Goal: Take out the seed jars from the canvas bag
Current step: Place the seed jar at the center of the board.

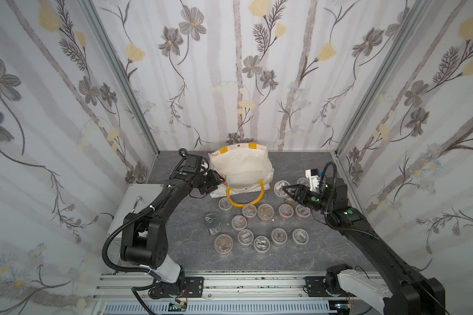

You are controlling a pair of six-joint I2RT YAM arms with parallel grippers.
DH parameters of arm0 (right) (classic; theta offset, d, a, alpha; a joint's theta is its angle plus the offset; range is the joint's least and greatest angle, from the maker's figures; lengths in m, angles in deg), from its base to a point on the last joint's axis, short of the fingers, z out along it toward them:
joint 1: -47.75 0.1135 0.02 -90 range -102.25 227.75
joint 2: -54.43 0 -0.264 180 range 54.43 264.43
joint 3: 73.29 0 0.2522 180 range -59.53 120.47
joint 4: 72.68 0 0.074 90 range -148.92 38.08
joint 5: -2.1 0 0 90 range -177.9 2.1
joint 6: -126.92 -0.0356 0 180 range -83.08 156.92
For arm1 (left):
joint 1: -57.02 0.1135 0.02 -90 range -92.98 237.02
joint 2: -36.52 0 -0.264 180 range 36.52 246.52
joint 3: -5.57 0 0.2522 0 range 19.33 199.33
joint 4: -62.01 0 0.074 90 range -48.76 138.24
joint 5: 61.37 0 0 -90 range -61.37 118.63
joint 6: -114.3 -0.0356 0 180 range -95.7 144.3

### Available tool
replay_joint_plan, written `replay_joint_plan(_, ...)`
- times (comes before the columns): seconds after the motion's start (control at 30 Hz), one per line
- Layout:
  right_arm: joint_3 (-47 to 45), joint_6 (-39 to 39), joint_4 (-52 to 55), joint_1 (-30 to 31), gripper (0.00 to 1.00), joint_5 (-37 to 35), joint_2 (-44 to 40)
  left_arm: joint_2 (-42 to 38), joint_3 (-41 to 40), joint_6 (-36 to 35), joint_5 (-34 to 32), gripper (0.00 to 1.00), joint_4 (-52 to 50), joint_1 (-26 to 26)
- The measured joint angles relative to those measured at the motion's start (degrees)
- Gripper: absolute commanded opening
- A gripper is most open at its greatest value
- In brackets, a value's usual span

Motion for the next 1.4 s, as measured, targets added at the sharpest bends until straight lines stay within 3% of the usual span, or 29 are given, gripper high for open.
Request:
replay_joint_plan(0.23, -18.5, -4.8, 1.4, -19.2, 0.56, 1.2, -20.8, -2.8, -1.8, -0.2, -1.1, 0.6, 0.9, 0.7)
replay_joint_plan(0.37, -24.5, -6.0, 2.1, -27.4, 0.56, 3.3, -23.1, -4.0, -2.8, -0.4, -1.6, 0.6, 0.8, 0.7)
replay_joint_plan(0.53, -28.1, -6.2, 3.1, -32.8, 0.57, 4.1, -21.1, -5.3, -3.0, -1.7, -2.4, 0.62, 0.3, 0.7)
replay_joint_plan(0.83, -30.1, -2.6, 1.9, -35.0, 0.61, 3.5, -14.4, -7.1, -3.8, -3.9, -3.9, 0.62, -0.5, 0.9)
replay_joint_plan(1.27, -31.2, -1.4, -3.0, -35.2, 0.83, 4.5, -7.9, -7.2, -3.8, -7.1, -4.2, 0.63, -2.4, 1.4)
replay_joint_plan(1.4, -29.9, -1.5, 0.0, -35.2, 0.87, 1.2, -9.2, -7.8, -4.5, -7.9, -4.6, 0.63, -2.6, 1.5)
